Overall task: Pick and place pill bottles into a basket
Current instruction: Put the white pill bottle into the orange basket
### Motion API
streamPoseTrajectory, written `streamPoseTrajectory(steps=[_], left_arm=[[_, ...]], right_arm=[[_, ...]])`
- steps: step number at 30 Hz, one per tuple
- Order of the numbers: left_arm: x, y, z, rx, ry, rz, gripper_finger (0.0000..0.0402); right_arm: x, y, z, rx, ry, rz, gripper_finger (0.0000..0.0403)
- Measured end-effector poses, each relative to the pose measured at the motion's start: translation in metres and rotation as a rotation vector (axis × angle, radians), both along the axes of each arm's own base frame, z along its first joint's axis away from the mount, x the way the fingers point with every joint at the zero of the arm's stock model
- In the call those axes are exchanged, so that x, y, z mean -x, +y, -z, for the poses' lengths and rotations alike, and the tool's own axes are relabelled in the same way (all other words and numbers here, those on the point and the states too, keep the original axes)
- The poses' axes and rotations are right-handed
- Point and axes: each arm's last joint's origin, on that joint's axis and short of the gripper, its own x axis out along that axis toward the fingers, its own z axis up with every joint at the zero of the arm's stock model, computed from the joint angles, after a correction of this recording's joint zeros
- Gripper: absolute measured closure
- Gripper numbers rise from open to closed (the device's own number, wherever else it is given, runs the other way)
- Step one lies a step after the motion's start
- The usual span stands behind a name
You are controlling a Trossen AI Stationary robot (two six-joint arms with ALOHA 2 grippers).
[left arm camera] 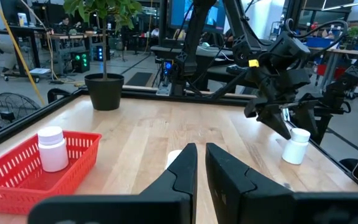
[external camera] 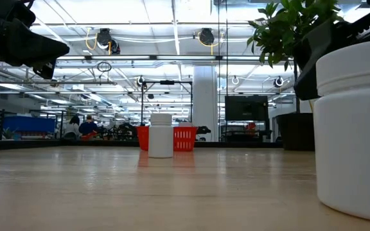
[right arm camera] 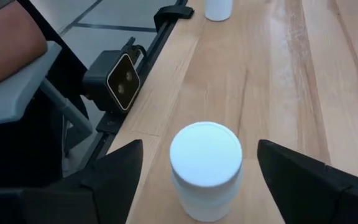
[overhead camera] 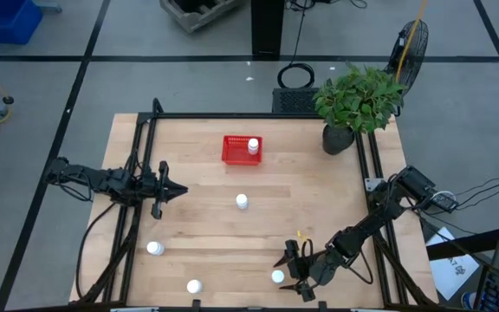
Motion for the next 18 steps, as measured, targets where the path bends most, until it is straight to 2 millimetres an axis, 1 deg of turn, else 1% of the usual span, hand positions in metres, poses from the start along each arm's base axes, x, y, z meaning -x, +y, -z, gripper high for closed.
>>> streamPoseTrajectory(steps=[8, 18], left_arm=[[0.0, 0.0, 0.0, 0.0, 0.0, 0.0, 0.0366], [0.0, 0.0, 0.0, 0.0, 0.0, 0.0, 0.0366]], right_arm=[[-0.0015, -0.002, 0.0003, 0.002, 0.003, 0.006, 0.0142], [-0.0032, -0.0041, 0.0008, -0.007, 0.017, -0.007, 0.0183]])
